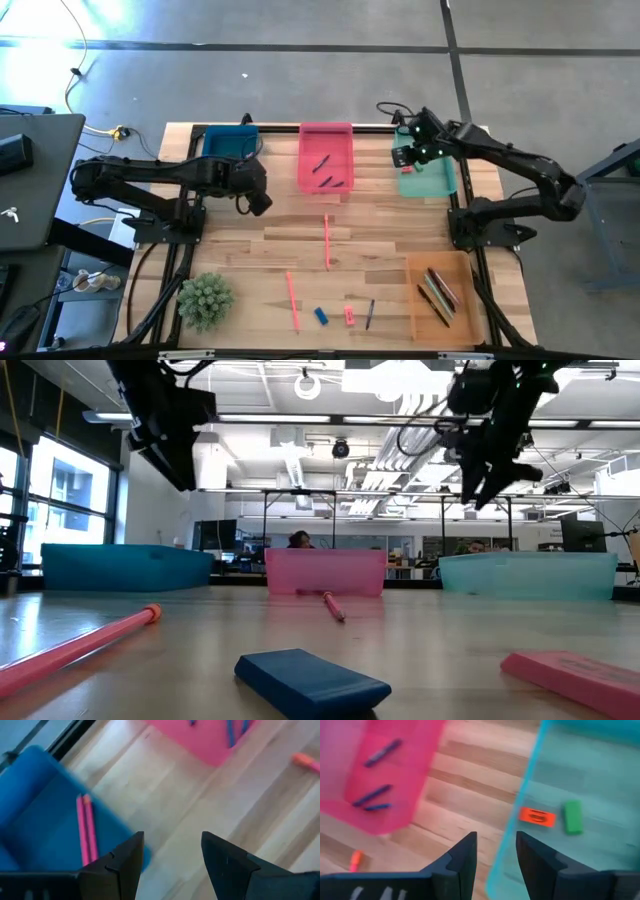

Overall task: Sort crayons/erasers/pens/pencils in bins
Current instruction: Put the pink pencil into the blue bin

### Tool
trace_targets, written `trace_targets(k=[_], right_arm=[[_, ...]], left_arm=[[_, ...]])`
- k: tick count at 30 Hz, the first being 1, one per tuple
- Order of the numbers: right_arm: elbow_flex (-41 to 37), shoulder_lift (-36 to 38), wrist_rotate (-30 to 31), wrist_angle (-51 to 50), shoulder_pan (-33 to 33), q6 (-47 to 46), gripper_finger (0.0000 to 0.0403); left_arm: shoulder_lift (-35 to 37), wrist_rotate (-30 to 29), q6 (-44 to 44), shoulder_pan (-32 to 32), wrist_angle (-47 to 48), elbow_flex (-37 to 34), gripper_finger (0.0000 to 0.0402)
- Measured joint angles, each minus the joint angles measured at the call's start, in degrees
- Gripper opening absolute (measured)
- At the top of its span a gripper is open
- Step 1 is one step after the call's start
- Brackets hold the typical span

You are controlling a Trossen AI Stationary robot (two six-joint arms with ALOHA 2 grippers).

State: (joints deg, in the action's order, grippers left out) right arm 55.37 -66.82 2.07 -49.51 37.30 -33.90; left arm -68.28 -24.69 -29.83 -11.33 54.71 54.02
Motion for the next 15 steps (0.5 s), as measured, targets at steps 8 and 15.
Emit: trace_targets(k=[8,15], right_arm=[[0.00,0.94,6.30,9.03,-16.20,-8.56,0.0128],[0.02,-1.44,13.07,21.14,-27.42,-12.69,0.0128]], left_arm=[[0.54,1.36,0.75,-6.02,12.19,-0.02,0.0188],[0.75,1.58,5.51,-11.01,12.74,-0.02,0.0188]])
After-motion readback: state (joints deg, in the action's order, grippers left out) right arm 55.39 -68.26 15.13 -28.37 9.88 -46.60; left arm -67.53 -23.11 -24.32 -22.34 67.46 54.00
